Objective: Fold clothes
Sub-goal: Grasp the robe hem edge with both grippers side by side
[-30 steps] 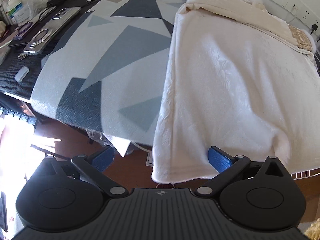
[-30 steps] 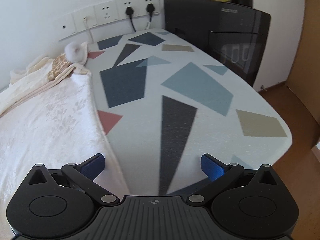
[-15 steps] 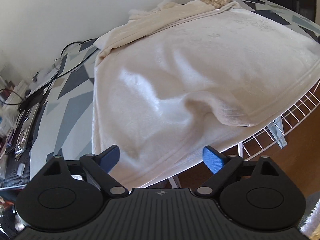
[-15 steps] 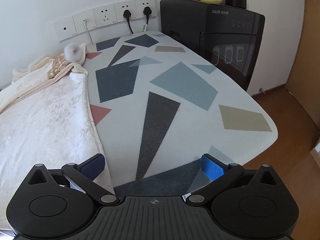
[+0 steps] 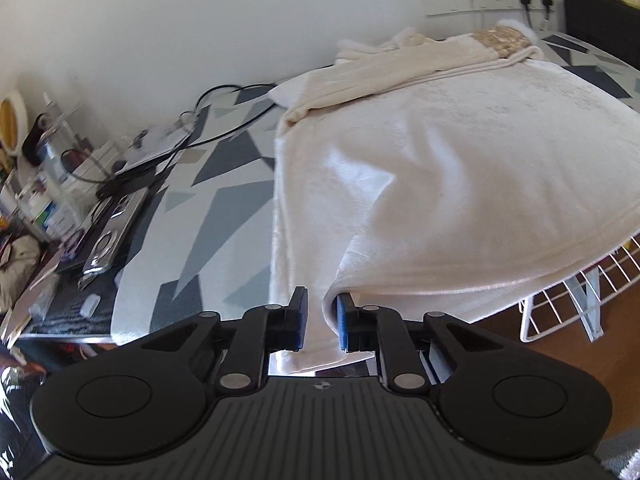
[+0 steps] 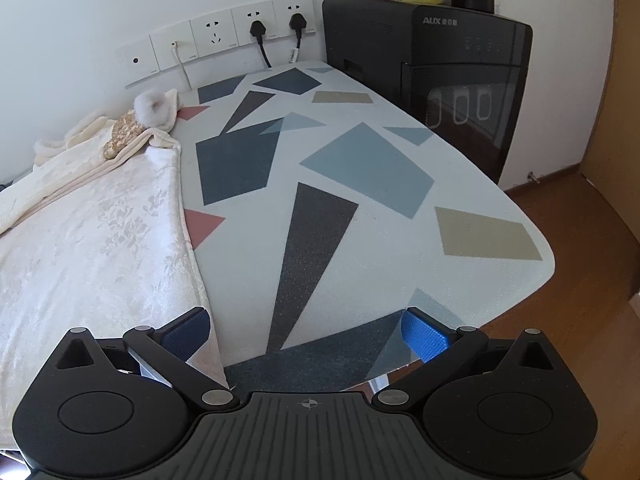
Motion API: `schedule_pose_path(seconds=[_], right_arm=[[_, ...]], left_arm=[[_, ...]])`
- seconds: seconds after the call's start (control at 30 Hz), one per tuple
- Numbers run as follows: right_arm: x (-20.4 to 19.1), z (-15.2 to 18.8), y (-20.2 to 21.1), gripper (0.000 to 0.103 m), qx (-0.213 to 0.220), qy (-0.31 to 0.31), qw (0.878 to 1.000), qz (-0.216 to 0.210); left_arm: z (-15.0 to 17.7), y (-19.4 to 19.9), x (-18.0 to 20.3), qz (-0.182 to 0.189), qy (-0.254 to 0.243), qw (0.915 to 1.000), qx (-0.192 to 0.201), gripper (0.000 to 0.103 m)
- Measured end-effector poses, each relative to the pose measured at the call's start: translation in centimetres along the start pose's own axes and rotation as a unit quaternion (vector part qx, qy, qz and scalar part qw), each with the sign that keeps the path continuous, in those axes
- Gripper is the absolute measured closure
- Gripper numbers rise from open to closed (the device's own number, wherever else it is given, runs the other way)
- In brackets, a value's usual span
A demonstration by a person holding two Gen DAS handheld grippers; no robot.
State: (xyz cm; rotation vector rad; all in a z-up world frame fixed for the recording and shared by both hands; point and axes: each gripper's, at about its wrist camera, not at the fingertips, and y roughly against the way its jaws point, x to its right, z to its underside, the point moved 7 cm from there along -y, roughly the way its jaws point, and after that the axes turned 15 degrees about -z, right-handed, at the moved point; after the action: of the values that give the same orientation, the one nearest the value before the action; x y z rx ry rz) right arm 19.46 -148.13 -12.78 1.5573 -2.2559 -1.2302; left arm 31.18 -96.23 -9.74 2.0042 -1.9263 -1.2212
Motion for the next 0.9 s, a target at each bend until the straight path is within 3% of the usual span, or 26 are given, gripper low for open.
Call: schedule_pose_path(seconds=[0.17, 0.23, 0.33, 0.4, 0.43, 0.47, 0.53, 0.63, 0.77, 0.9], right_arm=[[-0.1, 0.0, -0.2, 0.001, -0.003, -0.001, 1.000, -0.008], [-0.4, 0.0, -0.2, 0.001, -0.005, 0.004, 1.000, -0.011], [-0.8, 0.2, -0.2, 0.001, -0.012, 0.015, 1.000, -0.015], [-1.0, 0.5, -0.3, 0.001, -0.018, 0.026, 0.999, -0.018], [-1.2, 0.6, -0.4, 0.001, -0.020, 0.031, 0.999, -0.019], [-1.3, 0.8, -0.4, 0.001, -0.023, 0.036, 0.999, -0.021], [-1.7, 1.1, -0.7, 0.001, -0.030, 0.045, 0.998, -0.023], [-2.4, 1.7, -1.2, 0.001, -0.040, 0.058, 0.997, -0.027], [-3.4, 2.4, -1.9, 0.004, -0.049, 0.081, 0.995, -0.027], [-4.4, 2.5, -1.6, 0.025, -0.040, 0.098, 0.994, -0.038]], left_arm=[[1.0, 0.0, -1.0, -0.021, 0.007, 0.9996, -0.016, 0.087], [2.0, -0.6, -1.4, -0.028, 0.019, 0.9985, -0.042, 0.087], [3.6, -2.0, -3.3, -0.048, 0.080, 0.9907, -0.099, 0.085], [3.8, -2.5, -4.5, -0.037, 0.129, 0.9838, -0.119, 0.076], [3.8, -2.6, -5.1, -0.028, 0.153, 0.9797, -0.126, 0.063], [3.7, -2.6, -5.6, -0.017, 0.176, 0.9758, -0.129, 0.043], [3.0, -2.5, -6.1, 0.006, 0.217, 0.9686, -0.121, 0.017], [2.1, -3.2, -6.3, 0.028, 0.262, 0.9558, -0.130, 0.016], [2.2, -4.9, -5.3, 0.057, 0.295, 0.9376, -0.175, 0.016], [2.4, -5.6, -4.0, 0.071, 0.288, 0.9342, -0.198, 0.020]])
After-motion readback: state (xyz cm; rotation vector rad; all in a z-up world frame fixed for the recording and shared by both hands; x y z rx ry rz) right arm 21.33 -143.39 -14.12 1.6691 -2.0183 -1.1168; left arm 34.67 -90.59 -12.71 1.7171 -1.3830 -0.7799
